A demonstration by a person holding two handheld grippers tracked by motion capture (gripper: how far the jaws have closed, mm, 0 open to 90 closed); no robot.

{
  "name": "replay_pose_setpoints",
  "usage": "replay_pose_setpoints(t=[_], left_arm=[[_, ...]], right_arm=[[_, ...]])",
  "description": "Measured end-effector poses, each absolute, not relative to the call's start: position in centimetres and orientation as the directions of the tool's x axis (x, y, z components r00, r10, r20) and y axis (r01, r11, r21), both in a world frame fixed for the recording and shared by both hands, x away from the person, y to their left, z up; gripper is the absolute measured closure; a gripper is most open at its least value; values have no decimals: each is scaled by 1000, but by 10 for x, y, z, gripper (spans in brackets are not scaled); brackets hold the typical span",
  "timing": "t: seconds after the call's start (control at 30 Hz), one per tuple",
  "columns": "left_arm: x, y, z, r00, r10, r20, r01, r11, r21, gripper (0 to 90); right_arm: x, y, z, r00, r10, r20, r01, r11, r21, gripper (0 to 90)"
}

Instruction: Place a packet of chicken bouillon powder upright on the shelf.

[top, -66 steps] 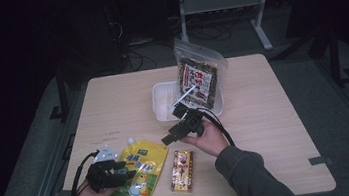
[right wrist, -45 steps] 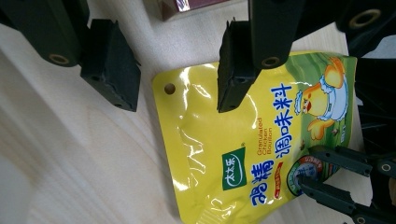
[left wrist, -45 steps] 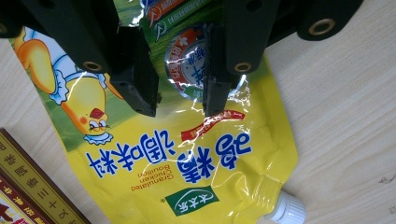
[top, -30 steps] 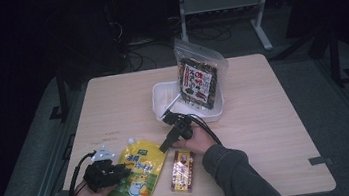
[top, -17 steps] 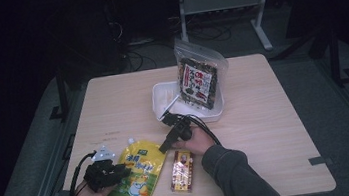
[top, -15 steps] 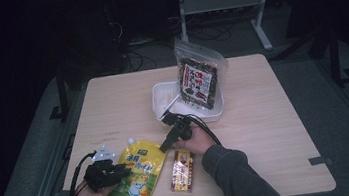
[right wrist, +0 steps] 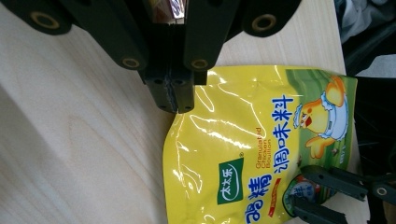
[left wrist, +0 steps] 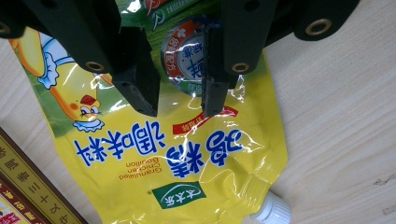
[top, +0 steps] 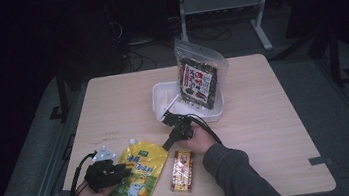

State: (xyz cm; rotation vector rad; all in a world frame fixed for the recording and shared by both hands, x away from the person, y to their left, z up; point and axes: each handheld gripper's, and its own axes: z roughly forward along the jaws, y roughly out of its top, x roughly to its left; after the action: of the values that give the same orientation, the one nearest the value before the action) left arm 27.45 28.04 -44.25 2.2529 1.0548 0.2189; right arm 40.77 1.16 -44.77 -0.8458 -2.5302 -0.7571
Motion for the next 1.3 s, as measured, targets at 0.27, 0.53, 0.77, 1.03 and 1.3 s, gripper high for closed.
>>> replay_pose_setpoints(t=[0.27, 0.53, 0.77, 1.03, 1.3], left_arm=[[278, 282, -440, 654, 738, -163, 652, -442, 616, 421], [279, 291, -437, 626, 747, -224, 664, -360, 655, 274], [279, 292, -433, 630, 737, -247, 654, -331, 680, 259], [283, 293, -439, 629, 716, -301, 673, -309, 672, 242], [287, 286, -446, 644, 705, -299, 688, -361, 630, 289]], right_arm=[[403, 8, -436, -778, 413, 473, 609, 678, 411, 900], [396, -1, -415, -797, 401, 451, 591, 668, 452, 900], [391, -15, -393, -810, 396, 433, 581, 645, 497, 900], [387, -30, -369, -824, 384, 416, 565, 618, 547, 900], [387, -29, -374, -828, 404, 389, 560, 647, 518, 900]])
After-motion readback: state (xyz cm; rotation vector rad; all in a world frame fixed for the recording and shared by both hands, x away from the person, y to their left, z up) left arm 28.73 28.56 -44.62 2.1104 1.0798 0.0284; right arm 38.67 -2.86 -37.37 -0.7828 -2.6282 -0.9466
